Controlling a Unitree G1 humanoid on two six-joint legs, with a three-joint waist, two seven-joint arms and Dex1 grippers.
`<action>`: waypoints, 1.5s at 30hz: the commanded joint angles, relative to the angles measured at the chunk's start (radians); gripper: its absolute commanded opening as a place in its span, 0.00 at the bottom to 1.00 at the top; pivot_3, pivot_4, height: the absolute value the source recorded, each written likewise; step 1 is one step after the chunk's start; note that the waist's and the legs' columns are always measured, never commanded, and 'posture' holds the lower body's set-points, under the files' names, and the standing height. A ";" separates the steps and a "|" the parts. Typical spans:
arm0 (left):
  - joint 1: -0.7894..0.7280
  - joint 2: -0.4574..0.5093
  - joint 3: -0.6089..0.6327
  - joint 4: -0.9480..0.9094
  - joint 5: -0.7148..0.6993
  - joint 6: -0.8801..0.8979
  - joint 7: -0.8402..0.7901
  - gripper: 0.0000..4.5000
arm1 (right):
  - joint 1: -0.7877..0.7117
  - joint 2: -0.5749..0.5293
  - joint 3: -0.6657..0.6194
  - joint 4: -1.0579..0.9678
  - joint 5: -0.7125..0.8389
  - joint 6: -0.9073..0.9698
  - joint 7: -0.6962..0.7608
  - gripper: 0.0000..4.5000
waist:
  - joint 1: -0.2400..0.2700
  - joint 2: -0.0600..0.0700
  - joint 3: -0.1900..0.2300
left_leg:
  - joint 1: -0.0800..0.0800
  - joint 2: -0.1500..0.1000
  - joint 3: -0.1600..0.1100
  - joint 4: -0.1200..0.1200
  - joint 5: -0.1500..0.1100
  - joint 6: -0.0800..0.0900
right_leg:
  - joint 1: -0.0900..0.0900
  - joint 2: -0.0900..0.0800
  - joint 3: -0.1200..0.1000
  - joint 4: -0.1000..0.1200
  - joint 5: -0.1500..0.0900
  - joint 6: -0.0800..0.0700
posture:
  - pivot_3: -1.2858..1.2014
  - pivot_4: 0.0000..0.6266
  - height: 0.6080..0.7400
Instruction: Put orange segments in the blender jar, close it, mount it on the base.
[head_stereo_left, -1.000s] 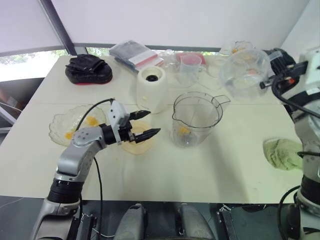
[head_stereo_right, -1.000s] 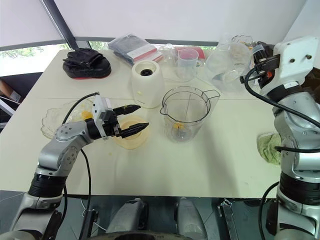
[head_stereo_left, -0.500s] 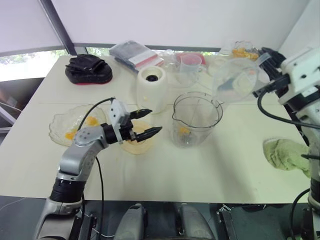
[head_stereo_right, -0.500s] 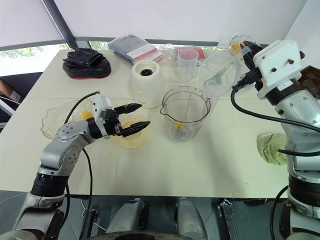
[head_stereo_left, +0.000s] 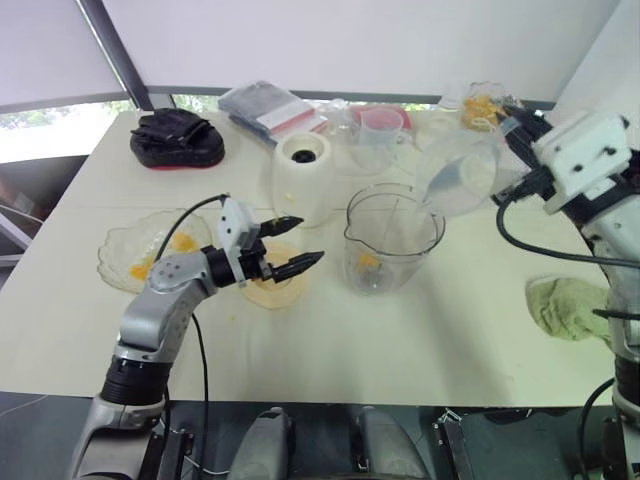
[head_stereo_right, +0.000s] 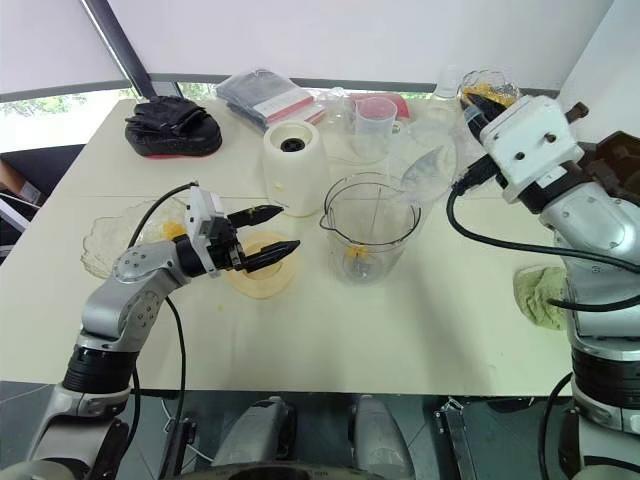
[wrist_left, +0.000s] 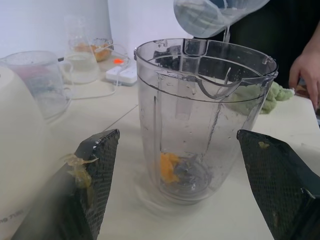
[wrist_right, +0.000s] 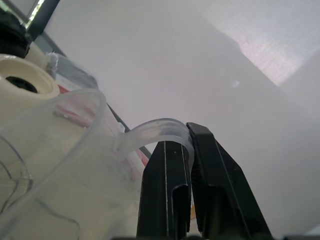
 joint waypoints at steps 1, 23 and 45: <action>-0.009 0.007 0.008 -0.029 0.000 -0.026 0.001 0.87 | -0.015 -0.007 -0.009 -0.016 -0.030 -0.053 0.002 0.01 | 0.000 0.000 0.000 | 0.000 0.000 0.000 0.000 0.000 0.000 | 0.000 0.000 0.000 0.000 0.000 0.000 | 0.52 0.24 1.00; -0.007 0.015 -0.001 -0.019 0.013 -0.034 -0.002 0.87 | -0.149 0.251 -0.270 -0.028 0.261 0.464 -0.220 0.01 | 0.000 -0.001 0.000 | 0.000 0.000 -0.001 0.000 0.000 0.000 | 0.000 0.000 0.000 0.000 0.000 0.000 | 0.52 0.24 1.00; 0.009 0.049 0.028 -0.084 -0.041 0.035 -0.001 0.87 | 0.033 0.594 -0.475 0.467 0.216 0.005 -0.562 0.01 | -0.010 0.001 0.001 | 0.000 0.000 0.001 -0.001 0.000 0.000 | -0.001 0.000 0.001 0.001 0.000 0.000 | 0.52 0.24 1.00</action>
